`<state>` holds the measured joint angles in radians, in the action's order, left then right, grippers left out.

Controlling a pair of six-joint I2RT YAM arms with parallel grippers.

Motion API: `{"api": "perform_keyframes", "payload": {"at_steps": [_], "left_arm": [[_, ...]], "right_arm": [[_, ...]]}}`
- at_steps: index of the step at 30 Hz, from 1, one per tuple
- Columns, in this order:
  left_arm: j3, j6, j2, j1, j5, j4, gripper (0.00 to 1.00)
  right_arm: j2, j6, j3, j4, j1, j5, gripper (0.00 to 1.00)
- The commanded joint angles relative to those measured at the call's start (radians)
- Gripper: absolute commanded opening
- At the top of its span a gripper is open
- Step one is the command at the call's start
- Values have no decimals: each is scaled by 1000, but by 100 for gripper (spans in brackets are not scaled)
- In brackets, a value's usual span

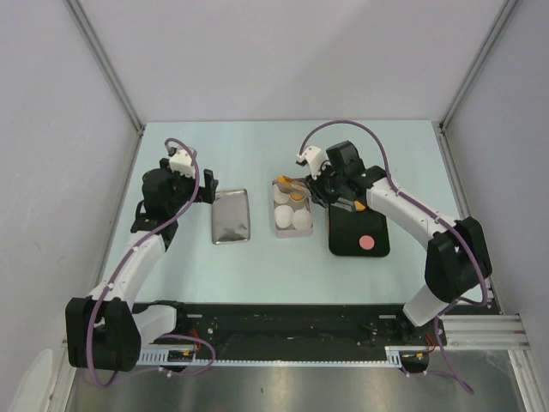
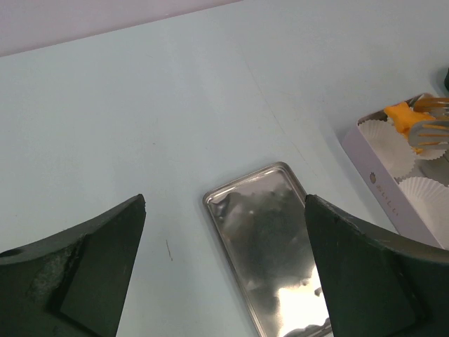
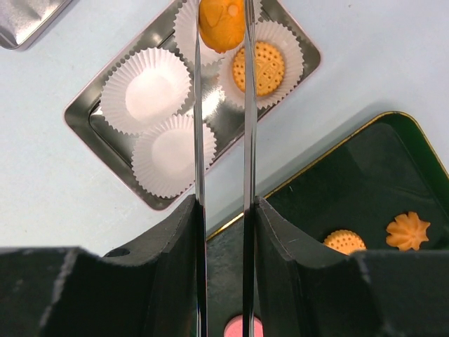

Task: Pack the cookies

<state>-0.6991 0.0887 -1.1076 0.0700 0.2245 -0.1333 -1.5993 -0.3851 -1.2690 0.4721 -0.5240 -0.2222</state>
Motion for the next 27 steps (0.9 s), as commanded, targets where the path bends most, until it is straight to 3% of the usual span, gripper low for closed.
{"api": "perform_keyframes", "payload": {"at_steps": [1, 27], "left_arm": [[-2, 23, 2, 7, -7, -35, 100], [6, 28, -1, 7, -11, -37, 100]], "right_arm": [[-13, 11, -50, -73, -10, 4, 28], [-120, -3, -64, -90, -37, 21, 31]]}}
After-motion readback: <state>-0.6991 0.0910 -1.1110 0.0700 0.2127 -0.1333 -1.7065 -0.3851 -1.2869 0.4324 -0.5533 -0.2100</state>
